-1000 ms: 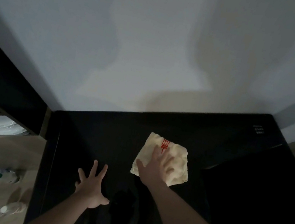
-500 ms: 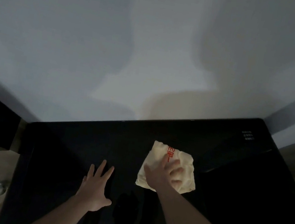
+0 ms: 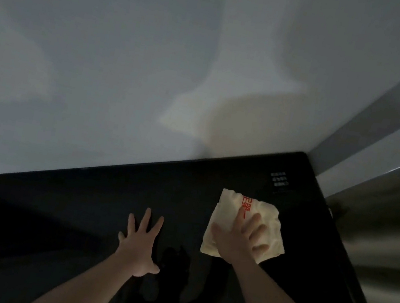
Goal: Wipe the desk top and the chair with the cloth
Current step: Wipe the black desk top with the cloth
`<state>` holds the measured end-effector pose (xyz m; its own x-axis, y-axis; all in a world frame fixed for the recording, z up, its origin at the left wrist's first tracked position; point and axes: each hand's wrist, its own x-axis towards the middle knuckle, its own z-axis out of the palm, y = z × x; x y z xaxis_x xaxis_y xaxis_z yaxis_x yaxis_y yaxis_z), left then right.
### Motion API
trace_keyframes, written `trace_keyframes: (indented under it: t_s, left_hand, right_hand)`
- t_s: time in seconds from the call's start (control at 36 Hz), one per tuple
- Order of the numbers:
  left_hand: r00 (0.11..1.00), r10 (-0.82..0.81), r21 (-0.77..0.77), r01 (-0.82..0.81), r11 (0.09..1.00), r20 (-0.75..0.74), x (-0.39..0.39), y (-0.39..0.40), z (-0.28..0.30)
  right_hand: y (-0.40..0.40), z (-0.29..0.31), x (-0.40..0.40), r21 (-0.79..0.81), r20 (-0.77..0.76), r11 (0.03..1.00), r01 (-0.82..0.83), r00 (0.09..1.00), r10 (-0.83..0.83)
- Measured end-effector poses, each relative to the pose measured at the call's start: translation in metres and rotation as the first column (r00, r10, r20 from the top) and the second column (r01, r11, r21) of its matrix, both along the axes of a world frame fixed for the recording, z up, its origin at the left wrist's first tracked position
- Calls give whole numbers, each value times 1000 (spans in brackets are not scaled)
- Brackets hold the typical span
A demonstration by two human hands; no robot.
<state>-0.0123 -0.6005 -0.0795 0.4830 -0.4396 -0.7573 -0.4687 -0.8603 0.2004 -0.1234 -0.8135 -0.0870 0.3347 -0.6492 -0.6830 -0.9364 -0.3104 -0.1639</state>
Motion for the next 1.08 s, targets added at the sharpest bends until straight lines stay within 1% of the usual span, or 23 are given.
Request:
trace_keyframes:
  t_s: [0.11,0.25,0.39,0.47,0.58,0.69,0.78,0.83,0.94,1.08]
  left_hand:
    - [998,59,28,-59,998,21,-4,-26,-4]
    - [997,68,43,-69,997,32,-4,-31,-6]
    - [997,66,29,-68,997,46,-3,-29,-9]
    - [997,65,25,-66,998,48,-3,-29,-10]
    - [997,59,30,-61,998,55,-3,-30,-10]
    - [998,49,19,-50,999,48,-4,-32,-10]
    - [998,43,-1,-43,999,35,-2,-23,-5]
    - [999,43,-44,-42,998,28,2,-10,-3]
    - [997,44,-94,-38,995,59,10,30,-3]
    - [991,88,-52,-84,995,99,26,103,0]
  right_hand:
    - [-49,-4,-12,-20,0,998,59,998,-59]
    - [-105,-6,-23,-68,6,990,123,992,-123]
    - [-158,-15,-30,-77,2,977,200,980,-201]
    - [-173,-17,-30,-96,11,965,244,970,-244]
    - [-177,-20,-33,-114,26,960,257,967,-255]
    - [-169,-22,-38,-164,36,964,211,977,-208]
    - [-147,-26,-27,-138,-8,967,214,976,-217]
    - [-126,-26,-17,-125,-27,974,191,980,-195]
    - [-77,-15,-4,-104,-20,984,145,989,-148]
    - [0,-11,13,-57,-28,996,70,997,-72]
